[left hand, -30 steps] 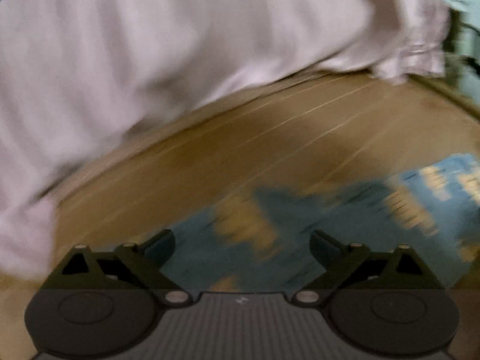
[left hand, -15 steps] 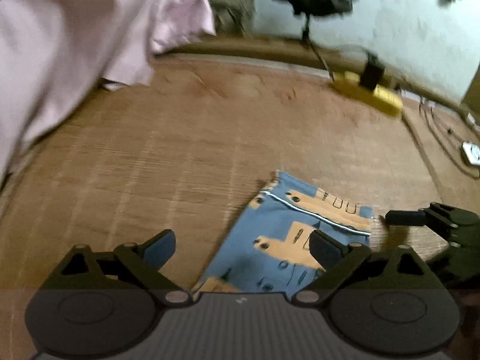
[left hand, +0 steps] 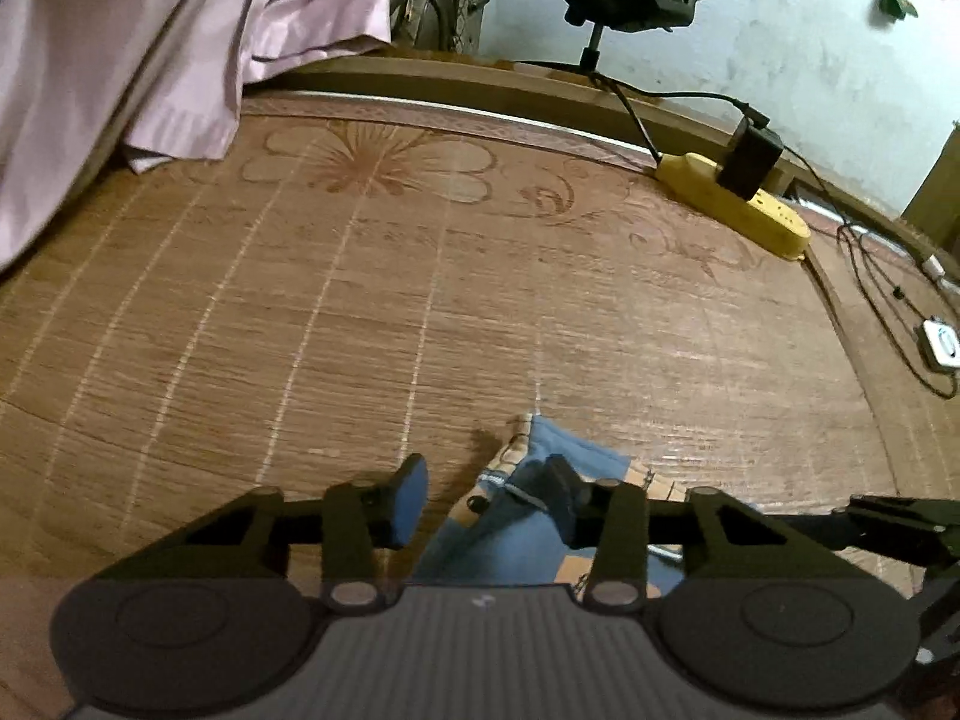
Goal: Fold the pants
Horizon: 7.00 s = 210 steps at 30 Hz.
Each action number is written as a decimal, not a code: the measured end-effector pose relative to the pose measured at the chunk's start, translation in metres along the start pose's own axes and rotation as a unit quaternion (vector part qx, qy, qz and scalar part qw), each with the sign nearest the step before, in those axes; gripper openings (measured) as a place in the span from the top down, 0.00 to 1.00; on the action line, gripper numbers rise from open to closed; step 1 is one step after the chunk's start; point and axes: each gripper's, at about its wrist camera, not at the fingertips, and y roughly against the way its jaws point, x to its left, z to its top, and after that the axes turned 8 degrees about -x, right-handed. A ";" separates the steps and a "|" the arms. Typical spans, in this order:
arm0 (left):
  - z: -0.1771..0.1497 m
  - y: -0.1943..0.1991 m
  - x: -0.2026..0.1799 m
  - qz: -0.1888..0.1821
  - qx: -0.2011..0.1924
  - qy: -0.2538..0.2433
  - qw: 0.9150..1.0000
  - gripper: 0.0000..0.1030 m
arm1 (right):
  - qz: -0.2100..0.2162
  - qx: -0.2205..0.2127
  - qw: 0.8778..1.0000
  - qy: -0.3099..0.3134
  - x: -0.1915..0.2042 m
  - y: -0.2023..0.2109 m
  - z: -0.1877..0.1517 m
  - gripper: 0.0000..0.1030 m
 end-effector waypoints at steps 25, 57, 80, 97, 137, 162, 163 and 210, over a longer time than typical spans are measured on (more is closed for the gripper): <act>-0.004 0.035 0.028 -0.047 -0.030 0.100 0.993 0.22 | -0.008 -0.068 0.967 0.245 0.064 0.011 -0.028 0.86; 0.020 0.010 0.002 0.035 0.085 0.190 0.977 0.70 | 0.029 -0.026 0.912 0.409 0.092 0.006 -0.062 0.86; -0.002 0.016 0.018 0.038 0.072 0.225 0.971 0.85 | 0.059 -0.016 0.919 0.388 0.091 0.001 -0.062 0.42; -0.007 0.014 0.034 0.003 0.083 0.255 0.963 0.52 | 0.043 -0.016 0.890 0.453 0.102 -0.007 -0.079 0.83; -0.022 0.087 0.035 0.028 0.041 0.316 0.947 0.90 | 0.159 -0.063 0.888 0.427 0.106 0.050 -0.068 0.85; -0.164 0.153 0.090 0.012 -0.033 0.370 0.928 0.90 | 0.220 0.040 0.853 0.472 0.148 0.028 -0.134 0.85; -0.167 0.153 0.092 0.008 -0.034 0.371 0.928 0.90 | 0.219 0.039 0.852 0.473 0.149 0.028 -0.134 0.85; -0.292 0.283 0.155 0.045 -0.066 0.462 0.883 0.90 | 0.395 0.140 0.782 0.462 0.265 0.035 -0.195 0.85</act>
